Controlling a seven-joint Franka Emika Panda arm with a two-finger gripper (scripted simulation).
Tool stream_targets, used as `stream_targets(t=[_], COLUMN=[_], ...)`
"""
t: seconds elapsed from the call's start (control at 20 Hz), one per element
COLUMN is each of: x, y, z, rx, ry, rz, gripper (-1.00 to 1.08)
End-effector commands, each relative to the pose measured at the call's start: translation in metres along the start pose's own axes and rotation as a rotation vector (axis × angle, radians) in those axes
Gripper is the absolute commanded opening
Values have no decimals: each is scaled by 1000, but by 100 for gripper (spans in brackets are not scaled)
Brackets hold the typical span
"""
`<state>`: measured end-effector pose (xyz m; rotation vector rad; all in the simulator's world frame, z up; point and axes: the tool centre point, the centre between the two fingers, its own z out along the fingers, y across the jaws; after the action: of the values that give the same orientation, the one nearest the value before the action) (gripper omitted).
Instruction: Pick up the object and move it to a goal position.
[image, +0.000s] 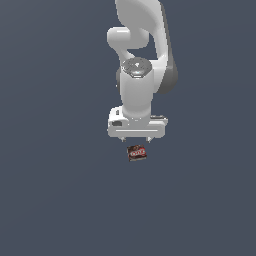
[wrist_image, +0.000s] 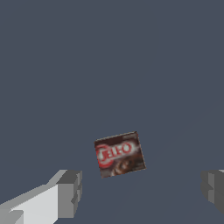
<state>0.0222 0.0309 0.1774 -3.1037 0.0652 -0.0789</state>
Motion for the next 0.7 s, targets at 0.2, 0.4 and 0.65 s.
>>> stream_targets(t=[0.2, 0.4, 0.65], x=[-3, -5, -8], y=[-2, -3, -5], z=[11, 21, 32], rx=[1, 0, -2], ry=[-7, -12, -19], rz=[123, 227, 363], gripper=[100, 100, 100])
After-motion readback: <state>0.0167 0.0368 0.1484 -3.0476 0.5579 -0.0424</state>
